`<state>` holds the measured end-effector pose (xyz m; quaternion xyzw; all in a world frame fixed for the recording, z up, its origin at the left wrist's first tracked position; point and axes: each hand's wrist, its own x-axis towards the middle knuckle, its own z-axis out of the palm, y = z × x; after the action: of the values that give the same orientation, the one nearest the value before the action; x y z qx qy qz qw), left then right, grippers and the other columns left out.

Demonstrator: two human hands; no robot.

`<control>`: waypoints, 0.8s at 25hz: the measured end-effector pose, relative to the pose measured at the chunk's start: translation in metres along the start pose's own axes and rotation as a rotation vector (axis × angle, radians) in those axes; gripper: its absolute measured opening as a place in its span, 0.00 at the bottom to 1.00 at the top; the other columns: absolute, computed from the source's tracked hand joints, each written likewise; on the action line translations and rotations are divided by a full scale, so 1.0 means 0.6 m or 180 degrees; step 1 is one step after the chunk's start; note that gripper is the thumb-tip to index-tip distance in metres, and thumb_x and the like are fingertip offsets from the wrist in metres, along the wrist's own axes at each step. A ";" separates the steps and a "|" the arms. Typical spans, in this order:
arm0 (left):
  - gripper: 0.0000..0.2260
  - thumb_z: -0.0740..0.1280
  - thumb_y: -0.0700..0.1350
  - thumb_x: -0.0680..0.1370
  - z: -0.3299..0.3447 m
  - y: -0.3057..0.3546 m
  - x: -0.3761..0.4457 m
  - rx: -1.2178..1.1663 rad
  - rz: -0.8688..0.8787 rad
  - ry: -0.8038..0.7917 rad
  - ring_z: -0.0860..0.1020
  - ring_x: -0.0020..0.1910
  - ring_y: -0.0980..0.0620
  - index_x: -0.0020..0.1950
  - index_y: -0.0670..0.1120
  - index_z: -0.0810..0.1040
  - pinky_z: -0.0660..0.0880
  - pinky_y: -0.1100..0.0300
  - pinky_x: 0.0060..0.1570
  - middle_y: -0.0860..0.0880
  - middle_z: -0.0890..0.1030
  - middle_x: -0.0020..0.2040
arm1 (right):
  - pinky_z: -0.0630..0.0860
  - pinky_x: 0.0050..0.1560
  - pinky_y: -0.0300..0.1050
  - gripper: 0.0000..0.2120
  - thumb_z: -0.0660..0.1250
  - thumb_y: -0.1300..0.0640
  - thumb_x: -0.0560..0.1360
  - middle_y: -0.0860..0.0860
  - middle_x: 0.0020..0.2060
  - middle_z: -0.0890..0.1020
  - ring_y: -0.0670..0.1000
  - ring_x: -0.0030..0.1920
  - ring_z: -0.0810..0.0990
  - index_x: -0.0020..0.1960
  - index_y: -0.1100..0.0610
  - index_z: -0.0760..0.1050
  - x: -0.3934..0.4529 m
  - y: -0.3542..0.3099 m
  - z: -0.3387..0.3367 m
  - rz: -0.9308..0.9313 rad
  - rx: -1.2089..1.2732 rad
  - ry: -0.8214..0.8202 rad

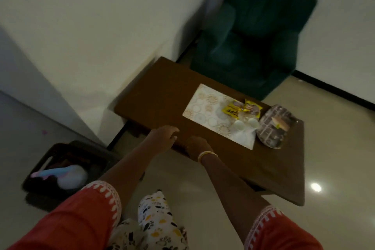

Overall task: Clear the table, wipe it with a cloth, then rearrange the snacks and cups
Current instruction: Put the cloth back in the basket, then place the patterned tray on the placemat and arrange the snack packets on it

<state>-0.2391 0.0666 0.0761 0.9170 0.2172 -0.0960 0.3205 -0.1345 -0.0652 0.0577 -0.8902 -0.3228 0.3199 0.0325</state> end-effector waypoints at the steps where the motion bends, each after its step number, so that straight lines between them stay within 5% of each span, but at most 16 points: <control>1: 0.18 0.60 0.47 0.80 0.015 0.042 0.018 0.0006 0.0126 -0.0036 0.71 0.68 0.50 0.70 0.48 0.70 0.68 0.48 0.66 0.48 0.73 0.69 | 0.73 0.61 0.52 0.16 0.60 0.58 0.79 0.58 0.64 0.75 0.60 0.63 0.74 0.66 0.58 0.72 -0.005 0.049 -0.019 0.0102 -0.0004 -0.0010; 8: 0.17 0.61 0.48 0.80 0.103 0.228 0.166 -0.0107 0.0340 -0.0382 0.71 0.67 0.46 0.69 0.48 0.70 0.70 0.49 0.64 0.45 0.73 0.68 | 0.73 0.61 0.51 0.14 0.57 0.58 0.79 0.59 0.59 0.78 0.59 0.61 0.76 0.61 0.61 0.74 -0.011 0.305 -0.107 0.0708 0.0584 0.0355; 14: 0.19 0.61 0.46 0.80 0.184 0.296 0.322 -0.0369 0.0280 -0.0641 0.71 0.67 0.46 0.71 0.47 0.68 0.70 0.51 0.64 0.44 0.71 0.70 | 0.72 0.61 0.48 0.14 0.64 0.59 0.77 0.57 0.60 0.78 0.55 0.61 0.76 0.63 0.58 0.74 0.078 0.453 -0.118 0.1053 0.1361 0.0563; 20: 0.21 0.62 0.44 0.79 0.295 0.307 0.489 -0.0492 0.0006 -0.0755 0.71 0.67 0.45 0.72 0.45 0.66 0.70 0.50 0.63 0.42 0.71 0.69 | 0.71 0.47 0.41 0.09 0.64 0.57 0.77 0.56 0.50 0.78 0.57 0.53 0.79 0.56 0.58 0.75 0.227 0.595 -0.080 0.2096 0.2521 0.0766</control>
<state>0.0991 -0.0747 -0.0532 0.8720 0.1836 -0.1864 0.4136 0.1716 -0.2587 -0.0731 -0.8944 0.1255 0.3061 0.3010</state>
